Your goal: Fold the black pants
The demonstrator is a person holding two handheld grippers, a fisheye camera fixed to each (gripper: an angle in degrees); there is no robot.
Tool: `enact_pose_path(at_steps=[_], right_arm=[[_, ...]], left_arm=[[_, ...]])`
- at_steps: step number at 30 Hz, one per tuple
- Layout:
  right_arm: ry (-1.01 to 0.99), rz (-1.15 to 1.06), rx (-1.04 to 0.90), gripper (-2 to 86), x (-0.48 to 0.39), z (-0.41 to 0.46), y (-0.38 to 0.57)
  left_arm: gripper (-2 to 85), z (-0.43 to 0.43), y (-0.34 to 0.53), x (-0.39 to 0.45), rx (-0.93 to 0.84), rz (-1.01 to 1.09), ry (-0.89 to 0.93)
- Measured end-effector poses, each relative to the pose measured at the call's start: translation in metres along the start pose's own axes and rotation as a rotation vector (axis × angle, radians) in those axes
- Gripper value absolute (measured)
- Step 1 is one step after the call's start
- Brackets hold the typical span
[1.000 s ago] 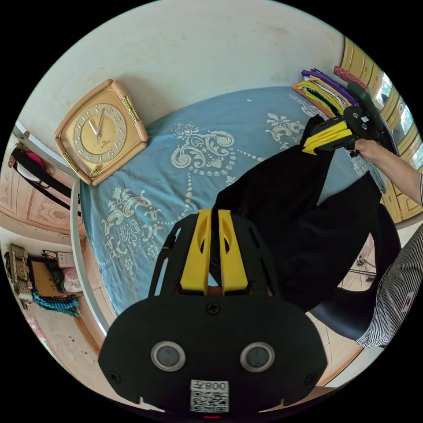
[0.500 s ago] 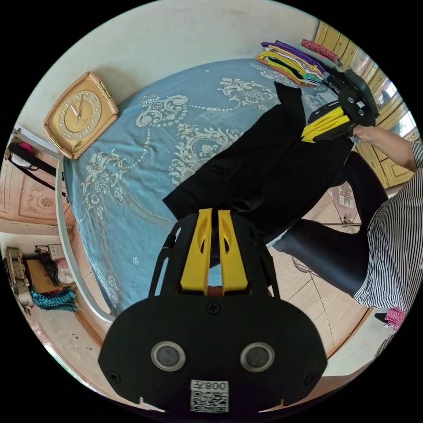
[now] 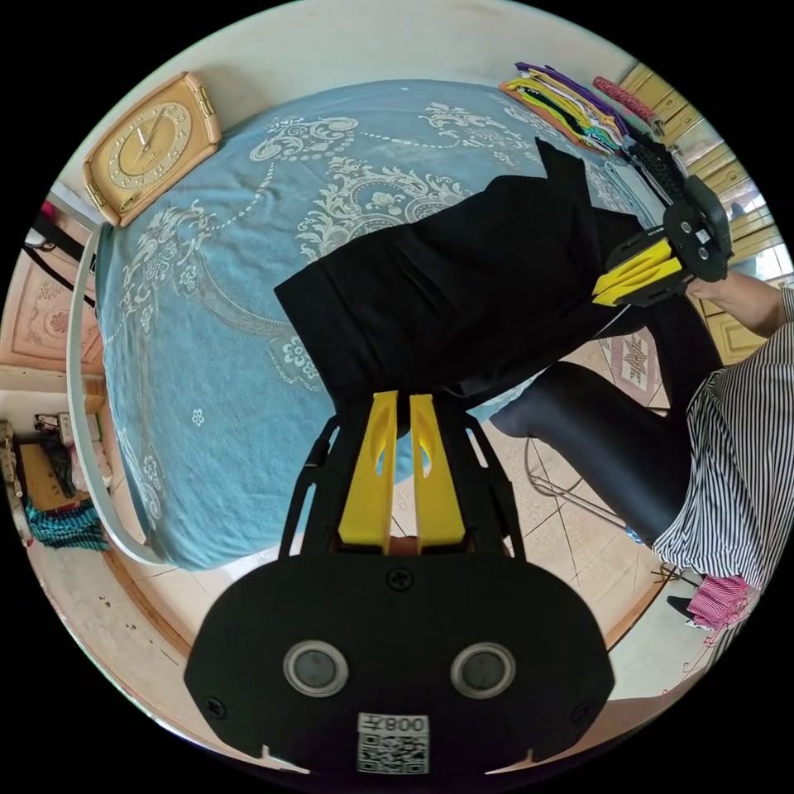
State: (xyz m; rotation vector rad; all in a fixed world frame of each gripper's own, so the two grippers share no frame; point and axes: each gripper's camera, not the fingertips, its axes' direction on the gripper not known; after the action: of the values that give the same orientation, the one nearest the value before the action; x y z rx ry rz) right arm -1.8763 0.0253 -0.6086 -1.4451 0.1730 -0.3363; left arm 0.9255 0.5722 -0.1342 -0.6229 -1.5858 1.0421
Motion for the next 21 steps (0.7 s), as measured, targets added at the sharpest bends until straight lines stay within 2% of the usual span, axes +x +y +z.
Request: enact_pose_path(at_steps=[14, 21], right_arm=[[-0.043, 0.024, -0.053, 0.3, 0.018, 0.071, -0.003], [-0.101, 0.079, -0.014, 0.5, 0.046, 0.094, 0.010]], left_arm=[[3.6, 0.043, 0.046, 0.003, 0.019, -0.086, 0.050], [6.0, 0.033, 0.078, 0.024, 0.230, -0.186, 0.095]])
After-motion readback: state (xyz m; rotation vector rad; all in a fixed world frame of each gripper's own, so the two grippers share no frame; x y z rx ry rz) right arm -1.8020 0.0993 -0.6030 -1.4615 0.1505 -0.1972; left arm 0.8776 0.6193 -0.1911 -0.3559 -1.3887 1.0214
